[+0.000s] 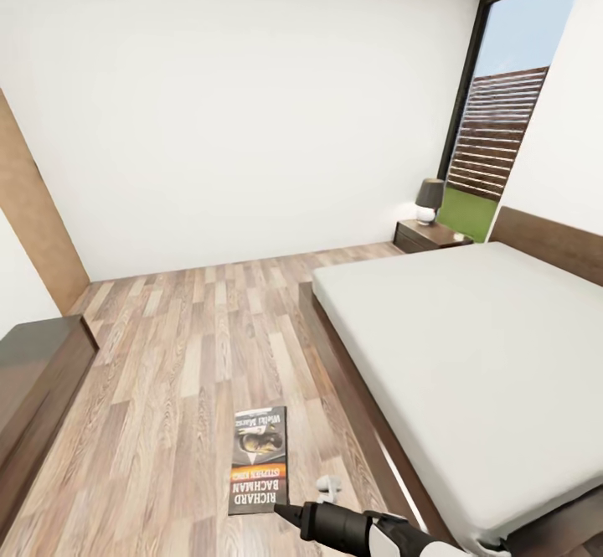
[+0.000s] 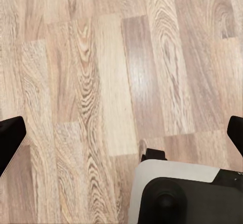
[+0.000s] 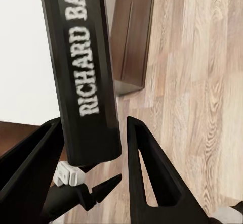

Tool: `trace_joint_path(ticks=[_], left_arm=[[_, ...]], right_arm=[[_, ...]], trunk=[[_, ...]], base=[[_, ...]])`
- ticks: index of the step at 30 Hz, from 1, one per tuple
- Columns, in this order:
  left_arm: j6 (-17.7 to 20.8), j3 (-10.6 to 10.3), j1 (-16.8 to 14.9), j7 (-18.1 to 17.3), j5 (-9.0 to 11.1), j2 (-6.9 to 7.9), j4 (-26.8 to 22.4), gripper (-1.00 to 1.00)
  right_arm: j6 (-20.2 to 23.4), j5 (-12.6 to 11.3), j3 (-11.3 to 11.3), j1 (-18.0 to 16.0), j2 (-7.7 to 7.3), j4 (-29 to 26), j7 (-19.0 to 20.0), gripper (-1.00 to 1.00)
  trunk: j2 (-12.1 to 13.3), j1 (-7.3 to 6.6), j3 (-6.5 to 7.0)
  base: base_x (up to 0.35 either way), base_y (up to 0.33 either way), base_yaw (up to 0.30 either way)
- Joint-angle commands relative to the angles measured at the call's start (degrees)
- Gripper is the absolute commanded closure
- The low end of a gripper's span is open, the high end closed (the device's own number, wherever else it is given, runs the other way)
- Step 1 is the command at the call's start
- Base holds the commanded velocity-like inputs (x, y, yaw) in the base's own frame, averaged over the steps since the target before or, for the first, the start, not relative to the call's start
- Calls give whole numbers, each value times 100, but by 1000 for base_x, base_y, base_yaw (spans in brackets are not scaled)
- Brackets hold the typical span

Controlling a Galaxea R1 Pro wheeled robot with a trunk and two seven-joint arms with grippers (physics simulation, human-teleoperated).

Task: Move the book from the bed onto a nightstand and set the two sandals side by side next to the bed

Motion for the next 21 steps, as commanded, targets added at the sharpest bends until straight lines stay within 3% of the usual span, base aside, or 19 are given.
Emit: trace_joint_path(ticks=[1,21], left_arm=[[-9,-48,-3,36,14,2,-6,-100],[-10,-48,-3,36,14,2,-6,-100]], right_arm=[[26,-13,-26,3,2,4,11,100],[18,32,-26,68,9,0,4,100]], trunk=[[-12,6,-12],[-12,6,-11]], base=[[255,172,0],[267,170,0]])
